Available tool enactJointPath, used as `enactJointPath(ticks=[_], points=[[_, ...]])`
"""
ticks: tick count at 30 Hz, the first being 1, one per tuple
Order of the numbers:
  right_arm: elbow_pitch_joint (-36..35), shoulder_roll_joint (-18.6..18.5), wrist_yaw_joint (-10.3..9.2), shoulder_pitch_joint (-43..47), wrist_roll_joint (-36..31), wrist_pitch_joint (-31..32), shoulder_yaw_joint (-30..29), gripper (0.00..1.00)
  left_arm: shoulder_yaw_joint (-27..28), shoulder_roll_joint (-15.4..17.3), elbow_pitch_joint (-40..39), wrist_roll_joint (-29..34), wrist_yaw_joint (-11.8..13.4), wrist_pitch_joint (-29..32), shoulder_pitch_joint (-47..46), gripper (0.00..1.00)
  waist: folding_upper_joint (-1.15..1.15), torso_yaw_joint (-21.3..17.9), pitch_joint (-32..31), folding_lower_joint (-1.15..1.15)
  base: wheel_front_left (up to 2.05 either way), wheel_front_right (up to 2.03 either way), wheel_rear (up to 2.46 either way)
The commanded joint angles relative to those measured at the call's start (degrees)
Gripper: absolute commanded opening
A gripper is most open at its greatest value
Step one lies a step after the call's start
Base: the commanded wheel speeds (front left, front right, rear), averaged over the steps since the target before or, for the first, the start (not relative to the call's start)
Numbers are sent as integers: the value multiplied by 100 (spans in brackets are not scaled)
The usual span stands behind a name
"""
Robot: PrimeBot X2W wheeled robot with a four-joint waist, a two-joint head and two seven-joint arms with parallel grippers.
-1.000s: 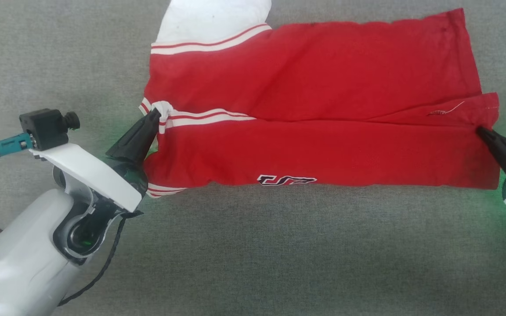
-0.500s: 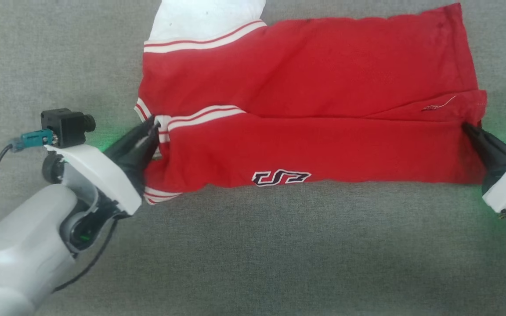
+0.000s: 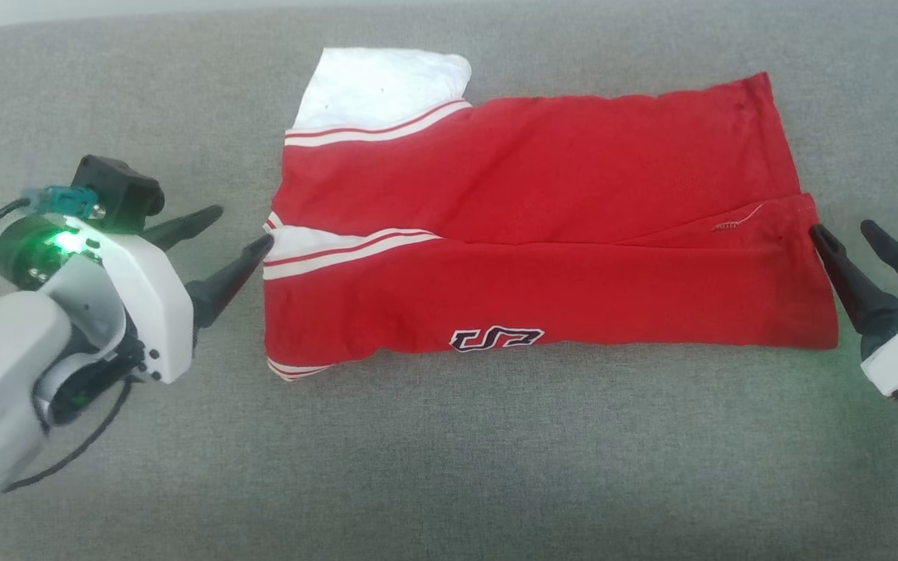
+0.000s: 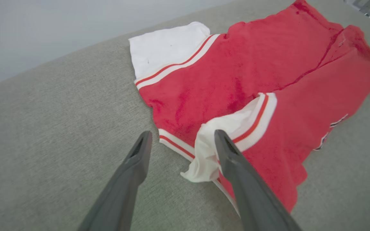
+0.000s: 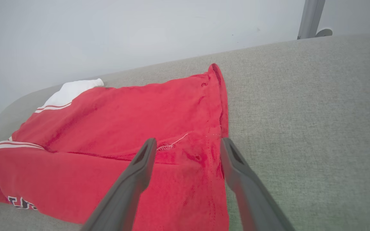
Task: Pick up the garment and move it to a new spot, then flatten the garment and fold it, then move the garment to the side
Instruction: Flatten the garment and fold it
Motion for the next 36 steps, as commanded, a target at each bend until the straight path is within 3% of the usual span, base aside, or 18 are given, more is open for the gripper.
enactJointPath(ticks=[1,7,12,17,21,28,29,31,36], points=[[-64,16,-4,62,-21,-18,-45,100,-52,145,-175,2,147,319,-125,100,0,6,-84,0,0,0,0],[-200,121,-3,158,-87,19,-60,100,-69,604,-1115,-524,554,1405,-123,100,0,-86,-196,0,0,0,0],[-267,187,-3,228,-104,21,-117,100,-294,739,-1609,-1077,791,2286,153,100,0,-212,-153,0,0,0,0],[-323,233,-4,151,-117,30,-113,100,-330,501,-1152,-1503,756,2486,348,100,0,-368,-23,0,0,0,0],[-359,235,-3,108,-107,36,-167,100,-332,242,-675,-1915,547,2729,443,100,0,-484,97,0,0,0,0],[-395,227,-3,72,-134,77,-207,100,-526,-187,-51,-2026,388,3092,439,100,0,-604,239,0,0,0,0],[-401,217,-4,66,-145,100,-199,100,-524,-262,11,-2076,366,3117,441,62,0,-619,256,0,0,0,0],[-427,173,-3,47,-192,151,-177,100,-530,-369,117,-2147,304,3181,425,0,0,-642,283,0,0,0,0],[-607,-56,-3,19,-502,478,43,100,-502,-479,195,-2303,145,3247,444,0,0,-653,322,0,0,0,0]])
